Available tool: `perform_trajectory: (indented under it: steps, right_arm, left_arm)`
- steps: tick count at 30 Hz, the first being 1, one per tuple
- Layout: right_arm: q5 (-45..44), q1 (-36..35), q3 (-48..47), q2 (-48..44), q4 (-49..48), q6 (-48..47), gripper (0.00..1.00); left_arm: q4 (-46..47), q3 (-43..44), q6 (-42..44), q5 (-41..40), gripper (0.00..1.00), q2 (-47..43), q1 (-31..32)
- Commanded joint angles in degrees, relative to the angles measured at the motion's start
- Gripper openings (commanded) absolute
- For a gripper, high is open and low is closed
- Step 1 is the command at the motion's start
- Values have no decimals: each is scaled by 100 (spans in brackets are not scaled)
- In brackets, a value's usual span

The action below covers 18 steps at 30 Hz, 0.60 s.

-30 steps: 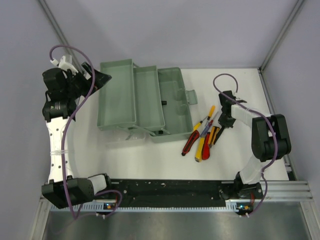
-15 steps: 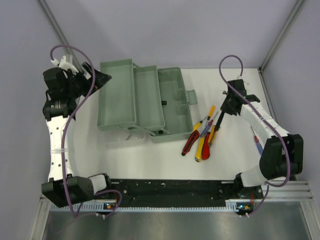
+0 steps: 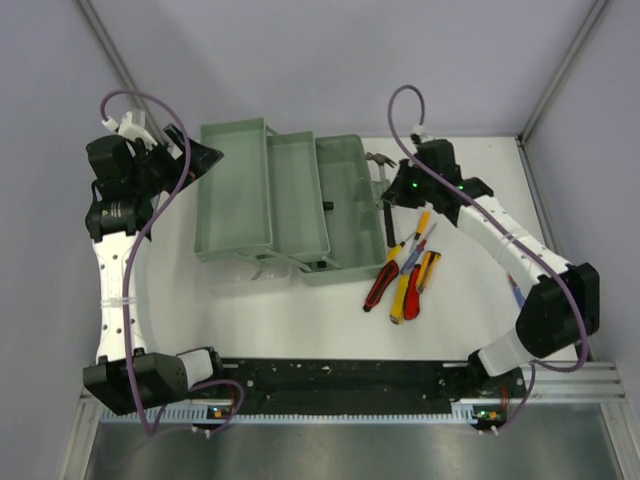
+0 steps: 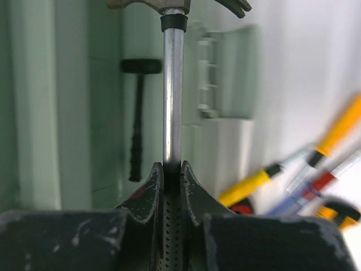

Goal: Pack the tool kit

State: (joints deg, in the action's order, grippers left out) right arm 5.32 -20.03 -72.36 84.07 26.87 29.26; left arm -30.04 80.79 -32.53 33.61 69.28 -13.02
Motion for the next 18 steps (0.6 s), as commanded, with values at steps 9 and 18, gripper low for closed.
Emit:
perform_trajectory:
  steps: [9,18]
  right_arm:
    - [-936,-1345,-1685,1883,-639,528,0]
    - [-866,-1389,-2414,3149,-789,63,0]
  left_arm:
    - [139,191,98,32,94,-186,18]
    - [113,209,107,23,94,-169,18]
